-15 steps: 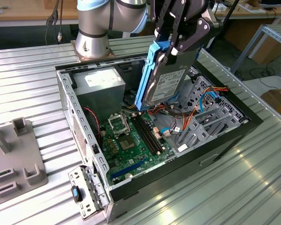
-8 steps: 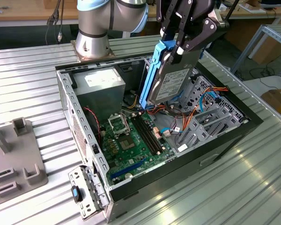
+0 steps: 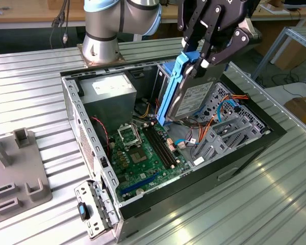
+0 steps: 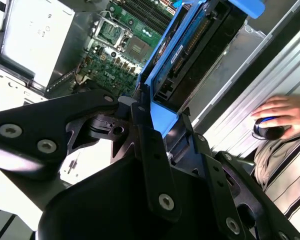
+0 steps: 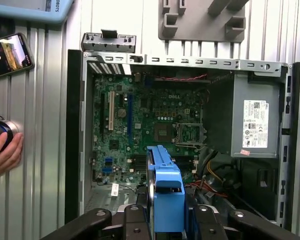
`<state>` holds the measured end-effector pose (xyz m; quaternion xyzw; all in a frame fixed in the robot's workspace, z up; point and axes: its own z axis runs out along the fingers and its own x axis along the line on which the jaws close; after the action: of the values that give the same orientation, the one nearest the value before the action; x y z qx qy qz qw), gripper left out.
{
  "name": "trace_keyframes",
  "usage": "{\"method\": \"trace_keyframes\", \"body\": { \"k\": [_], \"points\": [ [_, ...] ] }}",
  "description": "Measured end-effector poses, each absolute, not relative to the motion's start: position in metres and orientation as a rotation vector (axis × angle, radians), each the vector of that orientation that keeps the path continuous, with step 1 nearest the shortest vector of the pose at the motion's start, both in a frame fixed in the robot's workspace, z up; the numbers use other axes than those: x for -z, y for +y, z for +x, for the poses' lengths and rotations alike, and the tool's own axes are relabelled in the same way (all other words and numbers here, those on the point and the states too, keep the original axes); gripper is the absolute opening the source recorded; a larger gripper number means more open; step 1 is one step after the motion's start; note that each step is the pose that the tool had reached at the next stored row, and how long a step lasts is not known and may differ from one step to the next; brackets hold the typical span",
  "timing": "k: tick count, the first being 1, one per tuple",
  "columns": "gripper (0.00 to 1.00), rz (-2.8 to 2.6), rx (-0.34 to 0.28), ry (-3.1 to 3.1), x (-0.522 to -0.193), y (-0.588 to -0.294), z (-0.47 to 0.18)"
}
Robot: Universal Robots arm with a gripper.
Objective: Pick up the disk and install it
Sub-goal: 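Pick up the disk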
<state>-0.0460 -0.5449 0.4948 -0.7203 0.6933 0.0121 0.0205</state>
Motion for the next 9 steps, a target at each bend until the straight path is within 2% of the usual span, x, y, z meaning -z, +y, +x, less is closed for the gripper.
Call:
{"method": "trace_keyframes", "body": {
  "k": [9],
  "points": [
    [0.36,-2.234,-0.038,2.15,-0.495,-0.567,-0.046]
  ]
}}
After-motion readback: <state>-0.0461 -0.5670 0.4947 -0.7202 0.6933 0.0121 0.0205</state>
